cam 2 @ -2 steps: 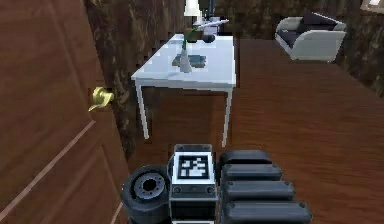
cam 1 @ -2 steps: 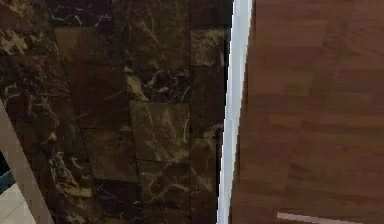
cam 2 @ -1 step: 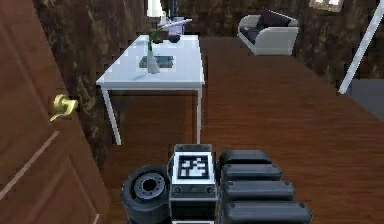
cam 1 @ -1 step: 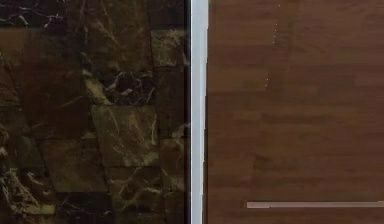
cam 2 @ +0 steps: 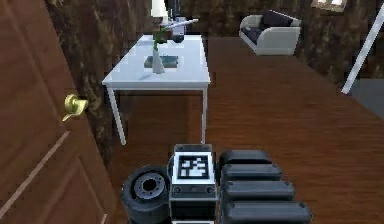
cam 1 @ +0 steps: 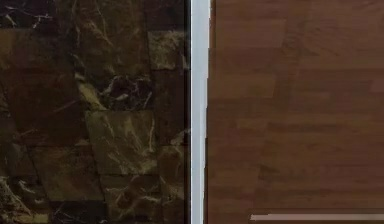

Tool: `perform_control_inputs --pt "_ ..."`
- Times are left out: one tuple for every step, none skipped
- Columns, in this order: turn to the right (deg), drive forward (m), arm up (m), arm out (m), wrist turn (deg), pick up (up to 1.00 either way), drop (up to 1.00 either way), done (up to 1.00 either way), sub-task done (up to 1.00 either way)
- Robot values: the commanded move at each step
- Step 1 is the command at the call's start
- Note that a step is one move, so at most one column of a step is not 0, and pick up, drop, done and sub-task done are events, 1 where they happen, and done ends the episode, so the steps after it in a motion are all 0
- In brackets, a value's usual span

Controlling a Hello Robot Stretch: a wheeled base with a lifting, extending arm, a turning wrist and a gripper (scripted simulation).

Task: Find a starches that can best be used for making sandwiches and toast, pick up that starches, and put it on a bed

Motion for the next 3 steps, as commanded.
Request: perform_control_inputs --pt "-45.0 0.0 0.0 0.0 0.0 0.0 0.0 0.0 0.0" --pt "-30.0 0.0 0.0 0.0 0.0 0.0 0.0 0.0 0.0" --pt "0.0 1.0 0.0 0.0 0.0 0.0 0.0 0.0 0.0"
